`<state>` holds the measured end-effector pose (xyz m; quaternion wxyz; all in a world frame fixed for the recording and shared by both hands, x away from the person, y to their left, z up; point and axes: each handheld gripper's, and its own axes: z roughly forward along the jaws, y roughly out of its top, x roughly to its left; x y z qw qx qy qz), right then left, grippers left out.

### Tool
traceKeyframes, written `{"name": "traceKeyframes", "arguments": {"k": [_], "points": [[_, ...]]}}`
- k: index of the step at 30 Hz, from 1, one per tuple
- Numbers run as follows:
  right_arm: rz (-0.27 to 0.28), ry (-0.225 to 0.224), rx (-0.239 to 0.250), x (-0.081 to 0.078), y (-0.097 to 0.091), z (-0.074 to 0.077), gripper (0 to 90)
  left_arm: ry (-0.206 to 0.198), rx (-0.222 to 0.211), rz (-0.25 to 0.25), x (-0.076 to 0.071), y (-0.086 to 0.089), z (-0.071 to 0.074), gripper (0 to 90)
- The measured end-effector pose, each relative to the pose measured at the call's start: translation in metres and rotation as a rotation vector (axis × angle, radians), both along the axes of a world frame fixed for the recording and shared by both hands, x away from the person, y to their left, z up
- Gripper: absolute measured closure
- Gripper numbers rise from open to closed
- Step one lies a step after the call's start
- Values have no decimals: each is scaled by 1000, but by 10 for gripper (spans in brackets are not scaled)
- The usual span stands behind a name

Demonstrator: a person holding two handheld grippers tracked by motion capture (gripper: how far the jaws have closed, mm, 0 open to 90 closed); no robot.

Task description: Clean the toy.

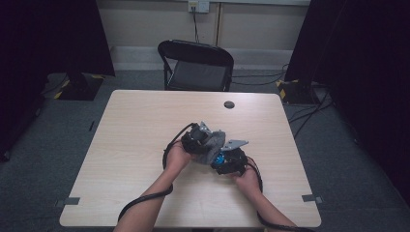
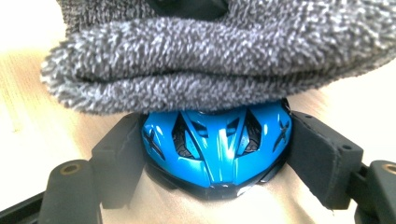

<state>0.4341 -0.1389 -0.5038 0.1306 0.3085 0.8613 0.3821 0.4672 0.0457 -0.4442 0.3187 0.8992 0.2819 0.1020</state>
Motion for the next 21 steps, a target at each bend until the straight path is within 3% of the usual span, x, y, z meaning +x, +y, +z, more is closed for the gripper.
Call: {"name": "traceKeyframes", "arguments": {"k": [13, 21], "points": [[0, -1, 0, 0, 0, 0, 239, 6, 15, 65, 14, 19, 1, 770], [0, -2, 0, 0, 0, 0, 239, 16, 9, 74, 19, 22, 0, 769]]}}
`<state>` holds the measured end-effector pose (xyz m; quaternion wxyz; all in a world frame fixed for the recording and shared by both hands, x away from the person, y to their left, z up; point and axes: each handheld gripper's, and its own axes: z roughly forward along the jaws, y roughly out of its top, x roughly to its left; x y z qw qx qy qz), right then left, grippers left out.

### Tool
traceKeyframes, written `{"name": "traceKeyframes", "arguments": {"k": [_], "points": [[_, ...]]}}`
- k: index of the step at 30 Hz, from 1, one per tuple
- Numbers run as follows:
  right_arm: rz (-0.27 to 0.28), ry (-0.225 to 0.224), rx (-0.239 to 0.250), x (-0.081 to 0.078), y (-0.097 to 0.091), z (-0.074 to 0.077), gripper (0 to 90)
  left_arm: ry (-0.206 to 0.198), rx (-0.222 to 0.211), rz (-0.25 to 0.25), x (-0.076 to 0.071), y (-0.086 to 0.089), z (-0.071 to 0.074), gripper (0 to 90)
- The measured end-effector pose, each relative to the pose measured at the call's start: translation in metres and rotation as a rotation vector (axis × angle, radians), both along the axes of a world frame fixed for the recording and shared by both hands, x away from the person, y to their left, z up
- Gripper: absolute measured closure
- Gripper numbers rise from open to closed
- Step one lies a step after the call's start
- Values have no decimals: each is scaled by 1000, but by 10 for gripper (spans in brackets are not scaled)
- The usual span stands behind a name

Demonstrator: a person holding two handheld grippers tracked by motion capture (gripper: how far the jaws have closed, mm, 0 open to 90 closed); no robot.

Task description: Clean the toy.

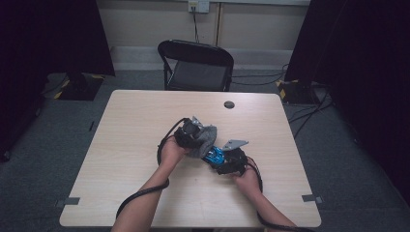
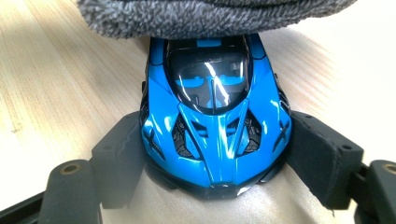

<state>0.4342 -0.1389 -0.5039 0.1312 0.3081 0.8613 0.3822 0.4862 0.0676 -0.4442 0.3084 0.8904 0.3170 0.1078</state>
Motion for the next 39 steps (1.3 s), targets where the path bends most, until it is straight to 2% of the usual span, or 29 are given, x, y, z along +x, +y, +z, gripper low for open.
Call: {"name": "traceKeyframes", "arguments": {"k": [9, 18, 26, 30, 39], "points": [[0, 1, 0, 0, 0, 0, 239, 5, 7, 23, 7, 3, 1, 769], [0, 1, 0, 0, 0, 0, 239, 8, -5, 59, 13, 11, 0, 769], [0, 1, 0, 0, 0, 0, 239, 0, -11, 66, 13, 14, -1, 767], [0, 1, 0, 0, 0, 0, 239, -12, 5, 60, 14, 15, -1, 767], [0, 1, 0, 0, 0, 0, 239, -8, -6, 80, 16, 21, -2, 767]]}}
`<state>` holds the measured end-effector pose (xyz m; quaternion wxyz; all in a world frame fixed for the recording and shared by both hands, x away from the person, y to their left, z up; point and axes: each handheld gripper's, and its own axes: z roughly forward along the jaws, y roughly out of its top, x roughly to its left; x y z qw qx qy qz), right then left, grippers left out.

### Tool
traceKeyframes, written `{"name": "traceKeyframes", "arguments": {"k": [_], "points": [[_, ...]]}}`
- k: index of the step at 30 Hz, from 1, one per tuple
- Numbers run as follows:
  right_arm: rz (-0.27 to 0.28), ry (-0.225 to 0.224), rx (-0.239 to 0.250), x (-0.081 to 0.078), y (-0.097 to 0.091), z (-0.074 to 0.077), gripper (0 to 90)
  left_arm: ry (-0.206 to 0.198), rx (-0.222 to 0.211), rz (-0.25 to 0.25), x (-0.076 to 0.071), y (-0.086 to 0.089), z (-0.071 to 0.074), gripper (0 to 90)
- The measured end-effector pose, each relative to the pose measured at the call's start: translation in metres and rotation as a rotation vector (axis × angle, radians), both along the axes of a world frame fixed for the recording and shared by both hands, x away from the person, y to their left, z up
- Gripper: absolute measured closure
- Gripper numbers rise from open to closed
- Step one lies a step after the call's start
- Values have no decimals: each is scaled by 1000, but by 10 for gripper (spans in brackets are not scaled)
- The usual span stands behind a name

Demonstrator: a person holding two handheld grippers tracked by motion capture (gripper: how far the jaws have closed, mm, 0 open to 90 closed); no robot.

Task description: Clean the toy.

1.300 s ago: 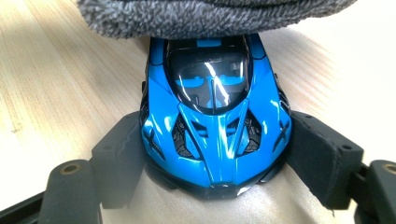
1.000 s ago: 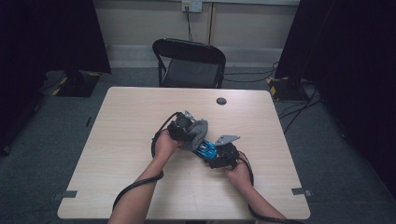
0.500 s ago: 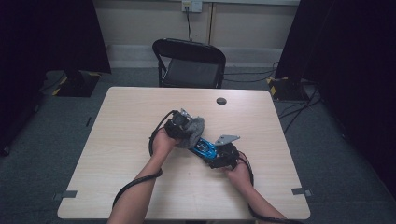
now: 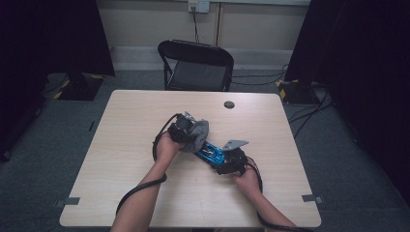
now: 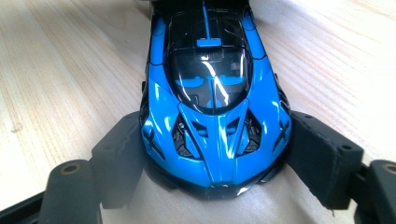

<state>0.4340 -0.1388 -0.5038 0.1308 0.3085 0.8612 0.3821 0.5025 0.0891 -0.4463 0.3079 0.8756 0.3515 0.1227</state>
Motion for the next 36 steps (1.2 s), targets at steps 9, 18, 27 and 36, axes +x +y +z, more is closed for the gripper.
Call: {"name": "traceKeyframes", "arguments": {"k": [9, 18, 27, 36], "points": [[0, 0, 0, 0, 0, 0, 239, -4, 4, 21, 2, 5, 0, 767], [0, 0, 0, 0, 0, 0, 240, -6, 3, 33, 4, 9, 0, 767], [0, 0, 0, 0, 0, 0, 239, -15, 20, 64, 4, 18, 0, 767], [0, 0, 0, 0, 0, 0, 239, -6, 18, 86, 4, 25, 0, 768]]}}
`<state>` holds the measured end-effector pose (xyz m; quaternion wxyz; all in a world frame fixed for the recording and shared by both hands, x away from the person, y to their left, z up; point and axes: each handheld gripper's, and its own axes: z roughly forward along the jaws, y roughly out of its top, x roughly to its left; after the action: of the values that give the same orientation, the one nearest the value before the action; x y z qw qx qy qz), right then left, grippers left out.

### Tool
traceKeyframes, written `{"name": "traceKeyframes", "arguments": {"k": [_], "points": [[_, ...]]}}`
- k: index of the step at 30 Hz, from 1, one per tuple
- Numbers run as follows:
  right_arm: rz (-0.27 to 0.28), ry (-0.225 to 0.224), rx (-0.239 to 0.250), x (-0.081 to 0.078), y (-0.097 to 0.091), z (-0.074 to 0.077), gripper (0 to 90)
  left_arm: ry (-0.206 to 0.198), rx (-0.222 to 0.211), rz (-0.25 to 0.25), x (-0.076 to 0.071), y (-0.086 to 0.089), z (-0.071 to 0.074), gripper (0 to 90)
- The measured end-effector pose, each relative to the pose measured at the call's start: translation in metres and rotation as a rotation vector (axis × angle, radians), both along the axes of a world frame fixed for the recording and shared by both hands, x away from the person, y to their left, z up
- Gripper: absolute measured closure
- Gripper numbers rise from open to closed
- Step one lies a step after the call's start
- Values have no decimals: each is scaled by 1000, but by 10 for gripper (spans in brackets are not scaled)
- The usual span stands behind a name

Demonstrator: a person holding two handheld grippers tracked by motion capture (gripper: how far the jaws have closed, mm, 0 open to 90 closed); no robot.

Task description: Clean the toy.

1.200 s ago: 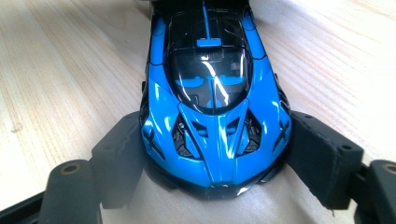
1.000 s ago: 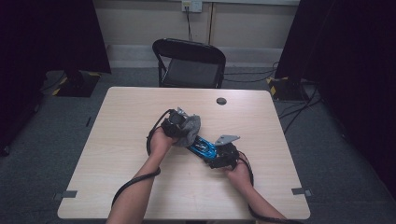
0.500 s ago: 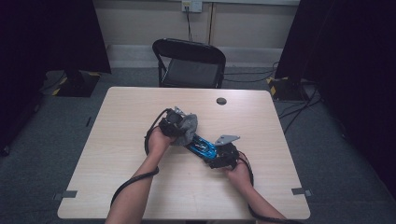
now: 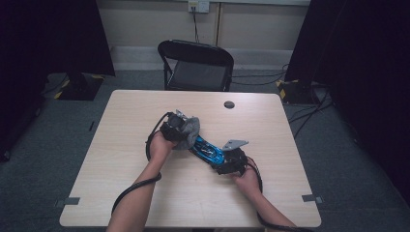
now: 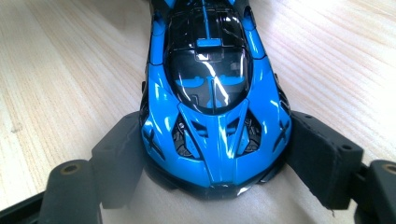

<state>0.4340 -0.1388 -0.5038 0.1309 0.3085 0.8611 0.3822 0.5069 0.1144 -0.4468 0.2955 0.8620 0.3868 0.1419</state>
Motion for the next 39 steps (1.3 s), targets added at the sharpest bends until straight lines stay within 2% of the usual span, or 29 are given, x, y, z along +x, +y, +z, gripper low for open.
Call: {"name": "traceKeyframes", "arguments": {"k": [3, 11, 20, 21, 24, 27, 30, 32, 39], "points": [[0, 0, 0, 0, 0, 0, 239, 2, -11, 12, 0, 2, -1, 768], [-1, 1, 1, 0, 0, 0, 239, -6, 6, 28, 0, 11, 1, 768], [-1, 1, 1, 0, 0, 0, 239, -8, -9, 53, 0, 23, 9, 769], [-1, 0, 1, 0, 0, 0, 239, -9, -28, 72, -1, 27, 10, 769], [-1, 0, 1, 0, 0, 0, 239, -8, -20, 72, -1, 32, 11, 770], [-1, 0, 0, 0, 0, 0, 239, -7, -37, 84, -2, 38, 14, 770], [-1, 0, 1, 0, 0, 0, 239, -12, -36, 78, -3, 41, 17, 770], [-1, 0, 0, 0, 0, 0, 239, -14, -60, 77, -5, 41, 20, 770], [-1, 0, 0, 0, 0, 0, 239, -32, -92, 35, -10, 33, 31, 770]]}}
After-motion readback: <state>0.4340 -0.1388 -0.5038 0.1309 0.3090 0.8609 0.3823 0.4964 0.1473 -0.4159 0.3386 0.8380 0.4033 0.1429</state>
